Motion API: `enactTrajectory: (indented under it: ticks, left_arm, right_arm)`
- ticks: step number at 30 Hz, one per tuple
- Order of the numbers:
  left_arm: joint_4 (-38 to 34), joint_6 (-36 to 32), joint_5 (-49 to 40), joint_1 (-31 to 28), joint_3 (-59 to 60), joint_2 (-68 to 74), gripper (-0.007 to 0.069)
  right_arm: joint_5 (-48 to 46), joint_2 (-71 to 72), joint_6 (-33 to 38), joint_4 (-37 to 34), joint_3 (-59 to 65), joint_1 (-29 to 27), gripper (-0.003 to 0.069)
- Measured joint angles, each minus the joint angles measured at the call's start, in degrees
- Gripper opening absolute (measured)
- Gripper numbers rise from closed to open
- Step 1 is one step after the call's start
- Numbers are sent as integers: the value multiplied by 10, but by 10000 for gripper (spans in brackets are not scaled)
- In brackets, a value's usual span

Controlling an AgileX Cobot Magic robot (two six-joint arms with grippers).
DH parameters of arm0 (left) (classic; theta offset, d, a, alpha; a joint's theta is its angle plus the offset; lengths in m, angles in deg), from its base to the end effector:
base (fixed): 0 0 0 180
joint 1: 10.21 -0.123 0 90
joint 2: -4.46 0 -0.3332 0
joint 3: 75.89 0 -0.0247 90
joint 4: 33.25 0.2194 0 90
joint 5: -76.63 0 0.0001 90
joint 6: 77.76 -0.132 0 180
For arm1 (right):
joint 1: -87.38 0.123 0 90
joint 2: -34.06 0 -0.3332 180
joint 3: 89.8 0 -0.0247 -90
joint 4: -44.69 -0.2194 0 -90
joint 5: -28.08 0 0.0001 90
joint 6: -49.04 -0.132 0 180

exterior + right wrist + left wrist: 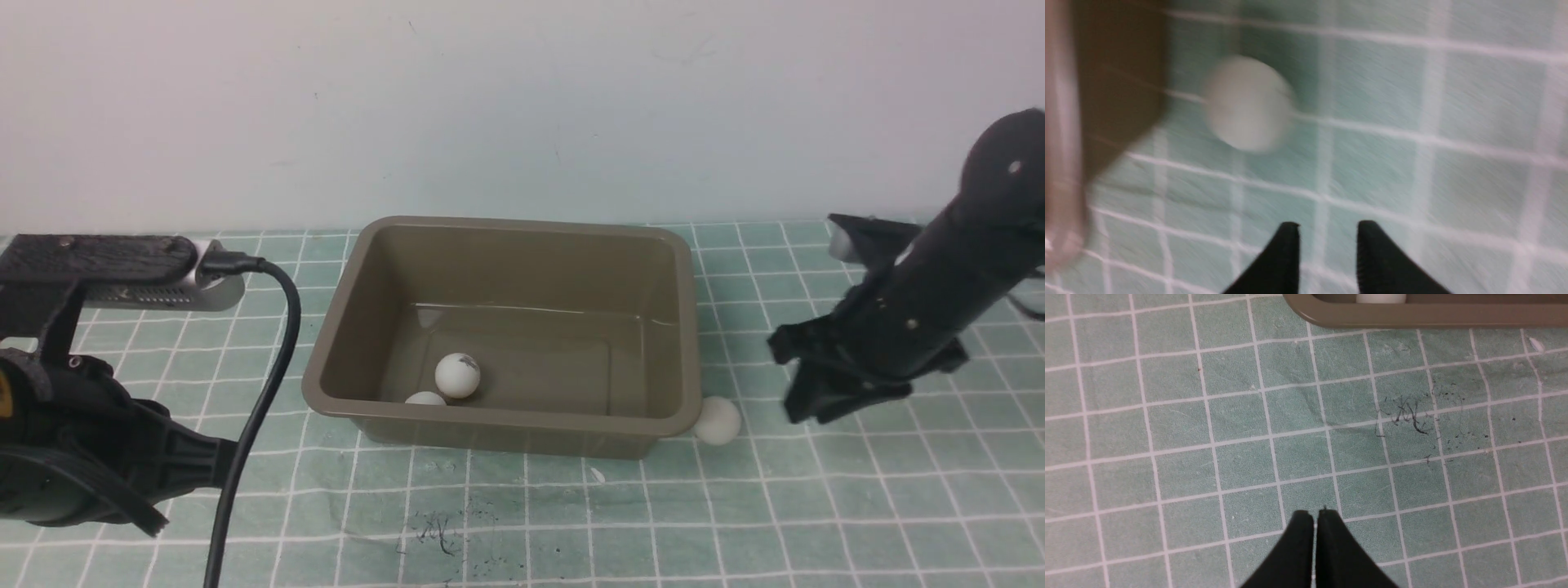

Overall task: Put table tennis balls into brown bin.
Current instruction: 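Reach for and grasp a ping pong ball on the table, then release the ping pong ball into the bin and lift the gripper away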

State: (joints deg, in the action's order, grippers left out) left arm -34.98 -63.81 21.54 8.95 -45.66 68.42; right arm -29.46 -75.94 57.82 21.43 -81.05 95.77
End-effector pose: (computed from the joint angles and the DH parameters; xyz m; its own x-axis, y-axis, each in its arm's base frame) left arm 0.1328 -0.0496 0.3175 -0.8722 0.0302 -0.4883 0.1192 0.9811 -0.1523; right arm 0.3210 0.0918 0.2284 -0.9939 -0.0766 -0.0790 -0.0990 0.9359 0.3381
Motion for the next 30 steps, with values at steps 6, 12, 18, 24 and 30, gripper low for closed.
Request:
enactTrajectory:
  ticks: [6,12,18,24,30]
  left_arm:
    - [2,0,0,0,0,0,-5]
    - [9,-1,0,0,0,0,-5]
    - [17,-1,0,0,0,0,-5]
    - [17,-3,2,0,0,1,-5]
    - [17,-3,17,0,0,1,-5]
  right_arm:
    - [106,-44,37,-41,3,38,512]
    - [134,-92,38,-57,3,41,528]
    - [93,-80,2,2,-15,17,365]
    - [9,8,-50,-14,-109,0,365]
    - [27,5,-11,-9,-213,109,382]
